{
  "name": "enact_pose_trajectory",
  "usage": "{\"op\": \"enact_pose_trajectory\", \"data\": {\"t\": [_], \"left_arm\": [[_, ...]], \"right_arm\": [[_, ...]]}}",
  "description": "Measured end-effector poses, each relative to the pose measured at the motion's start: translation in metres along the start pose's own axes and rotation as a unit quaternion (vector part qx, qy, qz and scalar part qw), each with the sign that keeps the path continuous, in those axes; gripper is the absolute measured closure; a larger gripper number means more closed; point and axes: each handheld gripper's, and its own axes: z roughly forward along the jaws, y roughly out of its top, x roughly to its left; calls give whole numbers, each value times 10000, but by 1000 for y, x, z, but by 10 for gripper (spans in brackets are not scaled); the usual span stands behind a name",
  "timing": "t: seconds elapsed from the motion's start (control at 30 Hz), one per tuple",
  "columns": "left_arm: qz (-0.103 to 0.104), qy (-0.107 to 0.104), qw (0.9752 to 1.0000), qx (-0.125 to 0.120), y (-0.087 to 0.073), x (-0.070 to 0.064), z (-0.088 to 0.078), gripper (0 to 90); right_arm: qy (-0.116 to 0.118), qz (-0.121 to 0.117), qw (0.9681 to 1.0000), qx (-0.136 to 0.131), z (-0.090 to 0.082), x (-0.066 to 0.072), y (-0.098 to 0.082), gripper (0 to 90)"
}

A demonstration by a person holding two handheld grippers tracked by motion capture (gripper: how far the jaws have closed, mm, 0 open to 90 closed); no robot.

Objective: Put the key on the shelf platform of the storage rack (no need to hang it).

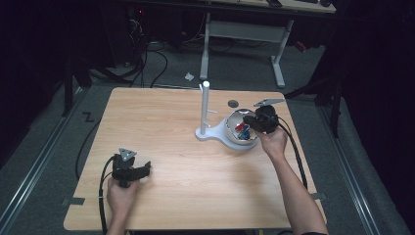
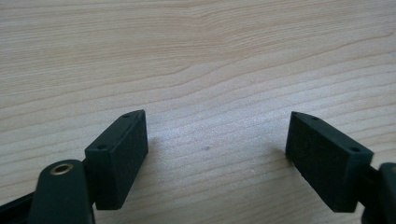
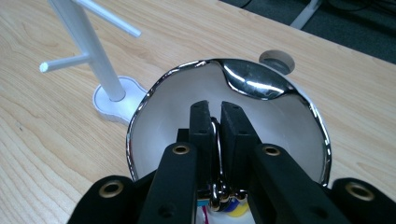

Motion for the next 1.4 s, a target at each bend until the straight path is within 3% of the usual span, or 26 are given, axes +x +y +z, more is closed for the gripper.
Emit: {"op": "enact_pose_trajectory", "data": {"t": [0.37, 0.67, 0.97, 1.4], "left_arm": [[0, 5, 10000, 0, 0, 0, 0, 214], [4, 15, 10000, -8, 0, 0, 0, 215], [-1, 0, 10000, -1, 0, 0, 0, 215], [7, 7, 10000, -1, 0, 0, 0, 214]], "right_arm": [[-10, 168, 9997, 153, 5, -7, -11, 837], [43, 190, 9998, 61, 4, -4, -11, 698], [-45, 323, 9993, -209, -17, -6, -8, 552], [-126, 366, 9978, -547, -47, -9, -7, 514]]}}
